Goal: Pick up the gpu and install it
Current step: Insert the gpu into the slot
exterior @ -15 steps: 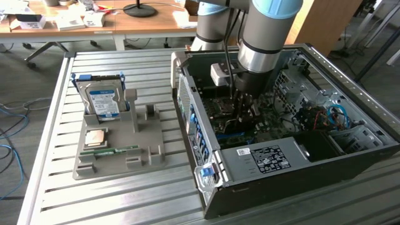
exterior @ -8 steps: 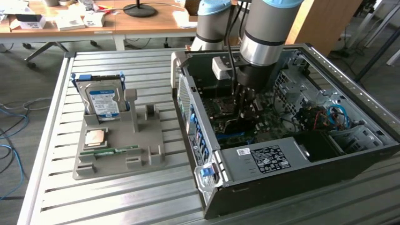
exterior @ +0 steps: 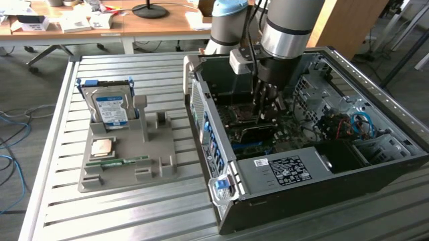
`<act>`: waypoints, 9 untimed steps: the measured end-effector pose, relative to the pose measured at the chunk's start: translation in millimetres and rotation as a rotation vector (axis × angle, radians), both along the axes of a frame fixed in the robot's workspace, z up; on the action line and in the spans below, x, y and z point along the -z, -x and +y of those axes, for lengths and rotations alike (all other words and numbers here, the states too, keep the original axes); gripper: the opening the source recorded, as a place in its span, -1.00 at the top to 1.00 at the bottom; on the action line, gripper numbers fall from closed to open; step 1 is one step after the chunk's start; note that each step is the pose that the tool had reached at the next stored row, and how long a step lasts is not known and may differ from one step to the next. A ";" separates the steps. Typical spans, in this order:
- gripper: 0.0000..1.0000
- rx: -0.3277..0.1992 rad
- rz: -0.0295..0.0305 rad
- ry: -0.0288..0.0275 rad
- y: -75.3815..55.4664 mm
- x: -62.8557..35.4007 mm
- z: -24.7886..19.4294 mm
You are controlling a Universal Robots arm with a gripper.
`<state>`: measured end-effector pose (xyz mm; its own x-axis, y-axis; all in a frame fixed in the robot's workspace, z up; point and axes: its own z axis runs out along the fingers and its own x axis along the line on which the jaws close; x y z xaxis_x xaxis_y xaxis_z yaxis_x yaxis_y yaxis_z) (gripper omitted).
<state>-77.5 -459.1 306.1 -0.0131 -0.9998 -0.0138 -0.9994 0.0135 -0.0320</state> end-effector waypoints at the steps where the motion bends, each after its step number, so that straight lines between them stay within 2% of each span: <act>1: 0.33 0.000 0.0000 -0.0001 0.0 -3.0 0.0; 9: 0.33 0.000 0.0000 0.0000 -0.2 -26.8 0.0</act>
